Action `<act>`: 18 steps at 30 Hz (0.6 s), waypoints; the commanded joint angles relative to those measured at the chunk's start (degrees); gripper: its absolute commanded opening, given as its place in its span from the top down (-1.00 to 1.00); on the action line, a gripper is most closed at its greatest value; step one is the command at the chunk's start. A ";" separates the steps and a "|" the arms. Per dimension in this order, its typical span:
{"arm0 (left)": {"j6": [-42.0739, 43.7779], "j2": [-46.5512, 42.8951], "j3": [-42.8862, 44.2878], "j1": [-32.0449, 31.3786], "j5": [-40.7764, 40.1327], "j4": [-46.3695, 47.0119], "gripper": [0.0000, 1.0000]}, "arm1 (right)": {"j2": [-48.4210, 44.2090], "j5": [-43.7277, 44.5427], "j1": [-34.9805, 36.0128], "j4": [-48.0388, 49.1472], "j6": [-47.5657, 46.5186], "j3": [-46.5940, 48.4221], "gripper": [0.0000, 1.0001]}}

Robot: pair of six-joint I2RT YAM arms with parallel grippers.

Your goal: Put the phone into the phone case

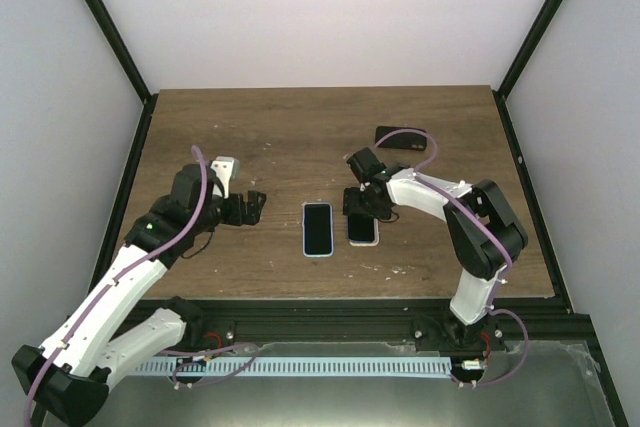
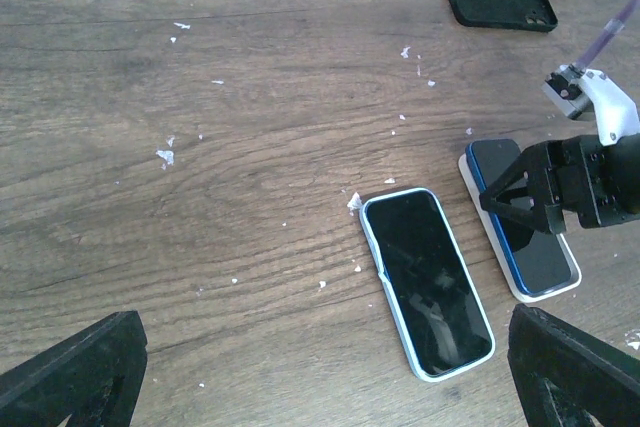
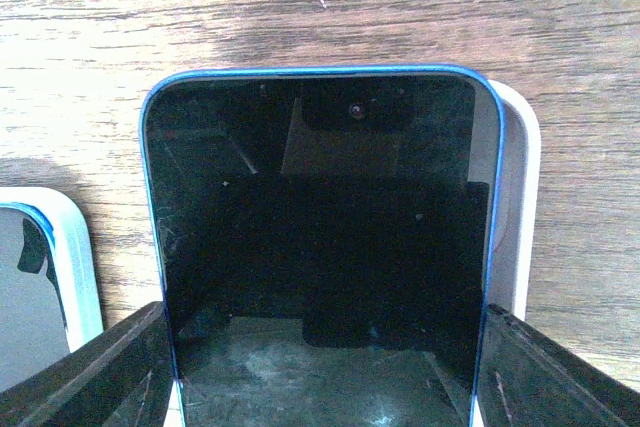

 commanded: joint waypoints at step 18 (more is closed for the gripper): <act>-0.01 0.26 -0.54 0.22 -0.79 1.02 -1.00 | -1.23 2.98 0.32 -0.17 -2.13 -0.25 -0.52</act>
